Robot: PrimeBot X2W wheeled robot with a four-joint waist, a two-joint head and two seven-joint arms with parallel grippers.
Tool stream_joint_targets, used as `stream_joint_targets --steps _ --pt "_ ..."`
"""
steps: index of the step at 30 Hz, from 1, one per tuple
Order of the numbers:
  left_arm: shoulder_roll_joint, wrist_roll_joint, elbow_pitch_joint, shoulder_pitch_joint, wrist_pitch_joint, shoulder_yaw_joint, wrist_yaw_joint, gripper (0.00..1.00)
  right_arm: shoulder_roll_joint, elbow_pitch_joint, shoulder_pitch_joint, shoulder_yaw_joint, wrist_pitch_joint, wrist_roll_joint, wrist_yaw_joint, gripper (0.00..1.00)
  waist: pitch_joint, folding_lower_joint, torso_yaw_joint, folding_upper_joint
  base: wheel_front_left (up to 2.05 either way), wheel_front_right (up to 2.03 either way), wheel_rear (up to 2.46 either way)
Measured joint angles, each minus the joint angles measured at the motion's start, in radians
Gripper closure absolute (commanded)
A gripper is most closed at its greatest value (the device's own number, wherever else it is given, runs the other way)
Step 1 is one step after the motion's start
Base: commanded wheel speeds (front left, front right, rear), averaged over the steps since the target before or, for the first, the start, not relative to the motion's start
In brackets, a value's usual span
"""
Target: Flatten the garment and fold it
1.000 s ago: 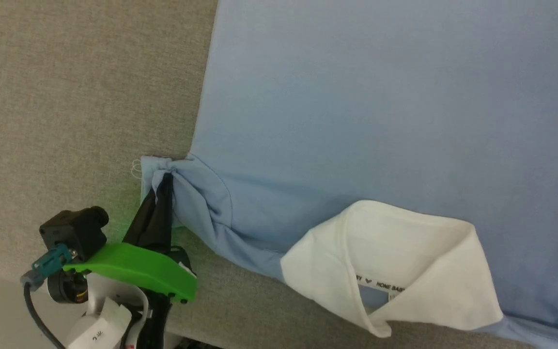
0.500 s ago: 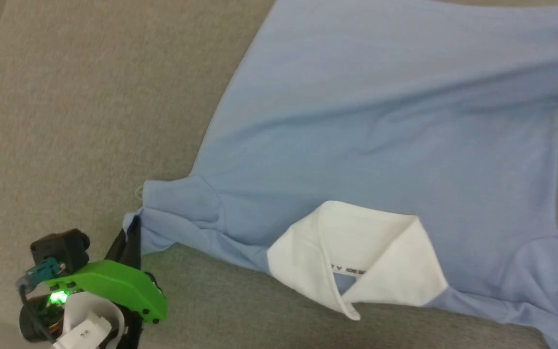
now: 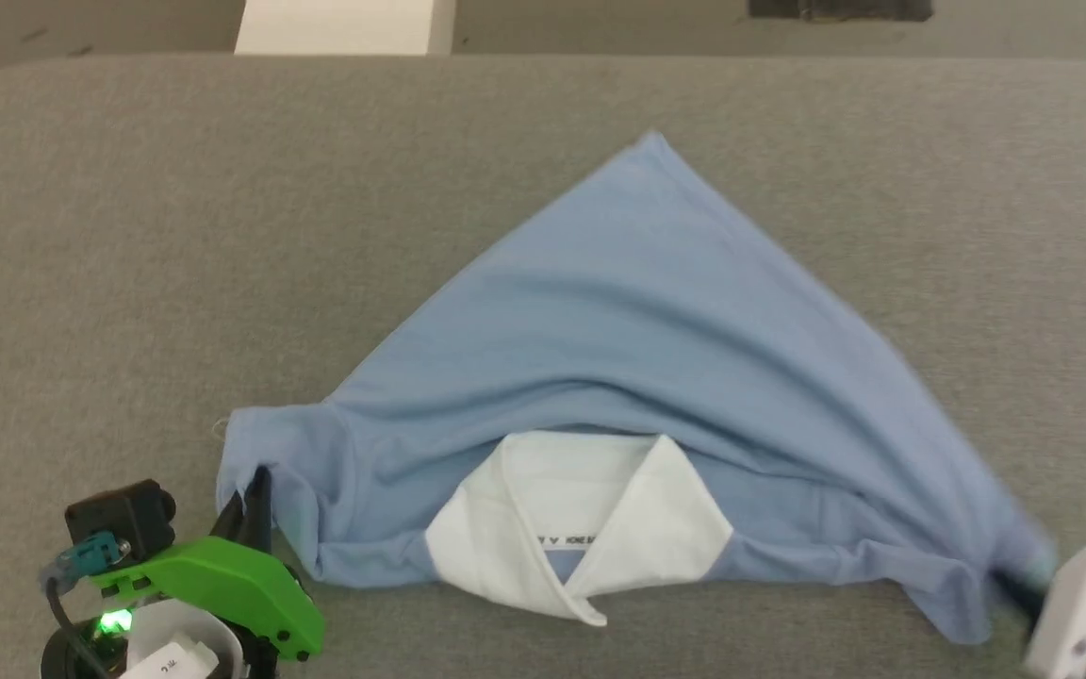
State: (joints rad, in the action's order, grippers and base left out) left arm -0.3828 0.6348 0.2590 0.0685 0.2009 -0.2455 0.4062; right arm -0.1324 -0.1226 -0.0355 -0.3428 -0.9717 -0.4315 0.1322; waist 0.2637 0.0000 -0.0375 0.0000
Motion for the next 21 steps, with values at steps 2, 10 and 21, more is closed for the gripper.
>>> stream_joint_targets --steps 2,10,21 --pt "0.002 0.004 -0.008 0.003 0.000 -0.002 0.001 1.00 0.040 0.017 -0.051 0.023 0.009 -0.001 0.000 1.00 -0.016 0.0000 -0.013 0.0000 0.00 0.00 0.00" --pt "0.005 0.009 -0.016 0.019 0.000 0.002 0.012 1.00 0.052 -0.026 -0.007 0.023 0.239 -0.100 0.000 0.00 -0.056 0.0000 -0.037 0.0000 0.00 0.00 0.00" --pt "0.005 0.008 0.007 0.013 0.008 -0.008 0.026 1.00 -0.055 0.105 0.434 0.226 0.390 -0.065 0.000 0.00 -0.022 0.0000 0.015 0.0000 0.00 0.00 0.00"
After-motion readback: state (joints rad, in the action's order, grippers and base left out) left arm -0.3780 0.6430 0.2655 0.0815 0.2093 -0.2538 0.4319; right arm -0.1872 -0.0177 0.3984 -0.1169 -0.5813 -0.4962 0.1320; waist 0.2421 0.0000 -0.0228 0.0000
